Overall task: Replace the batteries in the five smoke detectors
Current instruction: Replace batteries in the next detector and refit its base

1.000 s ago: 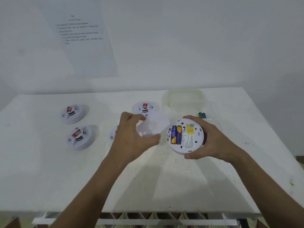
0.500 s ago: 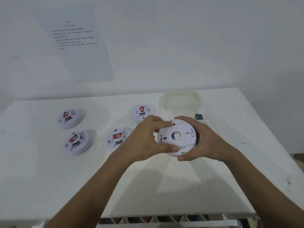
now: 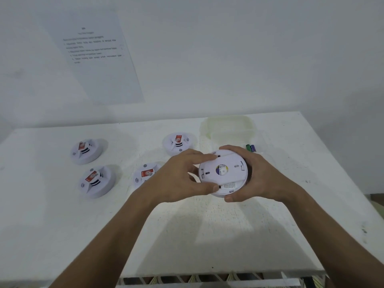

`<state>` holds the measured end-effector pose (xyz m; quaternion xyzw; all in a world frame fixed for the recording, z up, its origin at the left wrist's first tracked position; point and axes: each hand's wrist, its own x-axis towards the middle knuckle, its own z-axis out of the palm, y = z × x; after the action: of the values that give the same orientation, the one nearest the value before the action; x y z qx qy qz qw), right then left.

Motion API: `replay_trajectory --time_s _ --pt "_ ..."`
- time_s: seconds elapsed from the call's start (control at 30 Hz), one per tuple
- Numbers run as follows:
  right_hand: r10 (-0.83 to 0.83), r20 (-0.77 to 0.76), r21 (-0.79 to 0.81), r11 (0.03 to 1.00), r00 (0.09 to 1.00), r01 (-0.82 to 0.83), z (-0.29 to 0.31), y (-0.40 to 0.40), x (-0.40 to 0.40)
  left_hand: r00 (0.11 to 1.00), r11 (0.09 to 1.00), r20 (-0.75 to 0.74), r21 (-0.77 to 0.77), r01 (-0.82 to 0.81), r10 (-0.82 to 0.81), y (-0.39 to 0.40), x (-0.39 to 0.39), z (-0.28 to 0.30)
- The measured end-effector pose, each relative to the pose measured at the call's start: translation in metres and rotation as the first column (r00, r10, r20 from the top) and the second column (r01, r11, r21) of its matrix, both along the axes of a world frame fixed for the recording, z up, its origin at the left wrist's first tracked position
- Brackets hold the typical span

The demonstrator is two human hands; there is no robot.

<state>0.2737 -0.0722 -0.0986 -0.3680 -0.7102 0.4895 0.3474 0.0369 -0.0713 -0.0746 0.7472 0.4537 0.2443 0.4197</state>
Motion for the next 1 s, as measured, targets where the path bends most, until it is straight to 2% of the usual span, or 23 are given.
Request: replay_trajectory --time_s 0.17,0.3,0.53,0.7,0.8,1.0 --pt "0.02 0.022 0.002 1.0 1.0 -0.02 0.0 -0.001 -0.001 0.999 0.997 0.013 -0.076 0.033 -0.032 0.003 0.0 0.004" --pt "0.031 0.037 -0.002 1.0 0.999 -0.03 0.0 -0.003 -0.003 0.996 0.995 -0.033 -0.05 0.084 -0.086 0.006 -0.001 0.005" --pt "0.028 0.016 -0.002 1.0 0.999 -0.028 -0.002 0.0 -0.001 0.998 0.998 0.023 -0.022 0.059 -0.059 0.007 0.001 0.001" --pt "0.001 -0.052 0.014 1.0 0.999 0.0 -0.003 0.001 -0.001 0.997 0.999 0.068 0.003 -0.034 0.034 0.006 0.003 0.0" --pt "-0.017 -0.05 0.027 0.999 0.999 0.018 -0.003 0.002 -0.002 0.989 0.991 0.075 0.047 -0.128 0.124 0.002 0.009 -0.002" --pt "-0.044 -0.062 0.014 0.999 0.997 0.045 -0.007 0.002 -0.003 0.979 0.976 0.072 0.092 -0.197 0.191 -0.005 0.016 -0.005"
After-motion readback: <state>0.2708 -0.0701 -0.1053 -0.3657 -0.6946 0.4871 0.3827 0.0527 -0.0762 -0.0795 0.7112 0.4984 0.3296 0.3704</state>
